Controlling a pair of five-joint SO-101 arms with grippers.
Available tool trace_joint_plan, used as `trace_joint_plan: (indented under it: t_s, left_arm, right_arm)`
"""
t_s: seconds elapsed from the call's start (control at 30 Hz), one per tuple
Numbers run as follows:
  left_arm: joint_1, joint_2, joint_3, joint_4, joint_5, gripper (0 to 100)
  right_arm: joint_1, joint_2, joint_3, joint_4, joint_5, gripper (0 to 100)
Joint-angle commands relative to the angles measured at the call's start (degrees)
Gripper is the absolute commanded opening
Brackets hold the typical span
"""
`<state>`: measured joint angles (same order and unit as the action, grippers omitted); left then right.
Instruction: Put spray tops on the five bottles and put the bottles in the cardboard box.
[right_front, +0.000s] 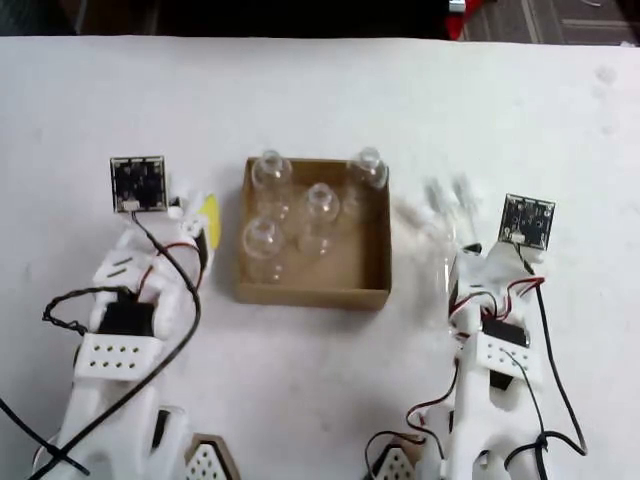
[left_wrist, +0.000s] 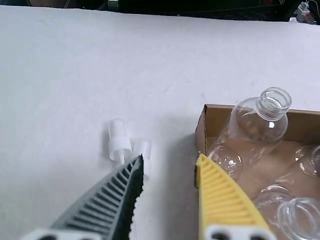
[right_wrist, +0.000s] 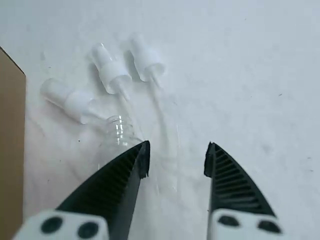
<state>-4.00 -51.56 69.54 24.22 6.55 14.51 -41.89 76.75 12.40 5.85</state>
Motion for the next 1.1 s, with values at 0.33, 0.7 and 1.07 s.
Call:
trace_joint_plan:
  t_s: [0.33, 0.7, 1.07]
  left_arm:
    - [0.31, -1.45, -1.58, -1.41, -0.62, 16]
    - [0.31, -1.19, -1.58, -1.32, -0.62, 16]
    - [0.13, -1.19, -1.58, -1.49, -0.62, 16]
  right_arm:
    - [-0.48, -1.19, -0.26, 0.13, 0.62, 16.3]
    - [-0.13, -1.27, -0.26, 0.13, 0.62, 16.3]
    - [-3.38, -1.63, 1.05, 0.13, 0.62, 16.2]
